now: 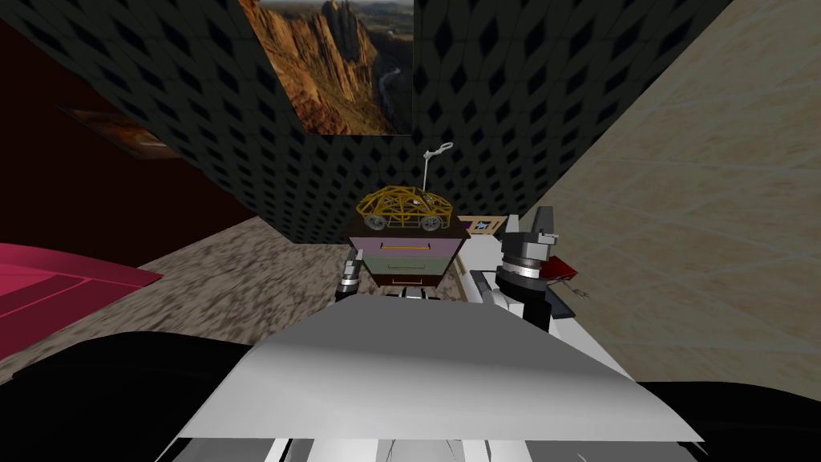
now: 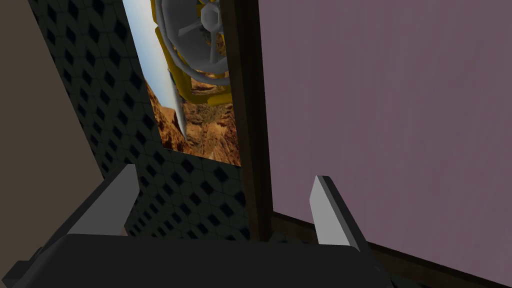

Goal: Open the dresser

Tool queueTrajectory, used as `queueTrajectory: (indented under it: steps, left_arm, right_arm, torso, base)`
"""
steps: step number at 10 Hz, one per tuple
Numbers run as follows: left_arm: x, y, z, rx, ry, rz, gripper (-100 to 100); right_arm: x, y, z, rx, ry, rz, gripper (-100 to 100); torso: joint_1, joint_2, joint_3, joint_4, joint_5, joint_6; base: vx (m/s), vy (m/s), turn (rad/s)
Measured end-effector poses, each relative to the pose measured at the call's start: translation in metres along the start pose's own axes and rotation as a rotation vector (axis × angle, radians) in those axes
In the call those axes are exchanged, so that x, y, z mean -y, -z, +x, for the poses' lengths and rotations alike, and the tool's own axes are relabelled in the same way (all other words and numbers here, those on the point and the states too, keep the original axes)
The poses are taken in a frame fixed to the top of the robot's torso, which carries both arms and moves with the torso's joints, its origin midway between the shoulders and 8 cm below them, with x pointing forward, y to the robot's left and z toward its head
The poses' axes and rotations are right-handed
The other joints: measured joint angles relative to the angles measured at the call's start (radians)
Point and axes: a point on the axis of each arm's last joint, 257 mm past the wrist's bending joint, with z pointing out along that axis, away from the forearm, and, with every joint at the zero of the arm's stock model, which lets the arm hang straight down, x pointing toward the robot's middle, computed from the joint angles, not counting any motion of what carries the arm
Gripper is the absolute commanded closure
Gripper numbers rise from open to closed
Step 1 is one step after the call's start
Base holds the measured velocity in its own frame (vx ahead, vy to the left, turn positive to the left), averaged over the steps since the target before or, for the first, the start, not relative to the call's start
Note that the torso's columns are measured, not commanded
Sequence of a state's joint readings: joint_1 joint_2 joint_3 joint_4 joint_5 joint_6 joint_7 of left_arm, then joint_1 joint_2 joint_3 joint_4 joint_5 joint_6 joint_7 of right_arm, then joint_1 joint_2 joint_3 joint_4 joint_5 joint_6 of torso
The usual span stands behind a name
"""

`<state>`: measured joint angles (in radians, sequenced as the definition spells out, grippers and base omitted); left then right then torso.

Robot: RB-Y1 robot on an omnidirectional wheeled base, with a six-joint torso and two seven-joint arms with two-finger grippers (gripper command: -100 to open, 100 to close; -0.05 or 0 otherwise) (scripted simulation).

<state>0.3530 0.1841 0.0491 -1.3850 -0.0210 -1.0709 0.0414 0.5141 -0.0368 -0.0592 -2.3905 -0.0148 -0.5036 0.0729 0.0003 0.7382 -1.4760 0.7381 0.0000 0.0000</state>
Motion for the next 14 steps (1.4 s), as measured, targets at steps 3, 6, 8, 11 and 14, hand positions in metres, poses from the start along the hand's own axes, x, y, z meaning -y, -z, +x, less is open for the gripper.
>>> queueTrajectory:
  steps: [3, 6, 8, 11, 14]
  left_arm:
    - [-0.013, 0.014, 0.008, -0.002, 0.007, -0.015, -100]
    - [-0.023, 0.026, 0.013, 0.000, 0.016, -0.032, -100]
    - [-0.031, 0.036, 0.020, 0.006, 0.029, -0.041, -100]
    - [-0.039, 0.048, 0.034, 0.024, 0.059, -0.058, -100]
    - [-0.043, 0.056, 0.052, 0.058, 0.102, -0.065, -100]
  right_arm:
    - [0.000, 0.000, 0.000, 0.000, 0.000, 0.000, 0]
    - [0.000, 0.000, 0.000, 0.000, 0.000, 0.000, 0]
    - [0.000, 0.000, 0.000, 0.000, 0.000, 0.000, 0]
    - [0.000, 0.000, 0.000, 0.000, 0.000, 0.000, 0]
    - [0.000, 0.000, 0.000, 0.000, 0.000, 0.000, 0]
  torso:
    - [-0.002, -0.001, -0.001, 0.000, 0.000, 0.000]
    - [0.000, 0.000, 0.000, 0.000, 0.000, 0.000]
    - [-0.001, 0.000, 0.000, 0.000, 0.000, 0.000]
    - [0.000, 0.000, 0.000, 0.000, 0.000, 0.000]
    - [0.000, 0.000, 0.000, 0.000, 0.000, 0.000]
  base:
    - [0.050, -0.045, 0.005]
    - [0.050, -0.033, 0.005]
    - [0.052, -0.043, 0.004]
    - [0.040, -0.032, 0.004]
    - [0.022, -0.019, 0.002]
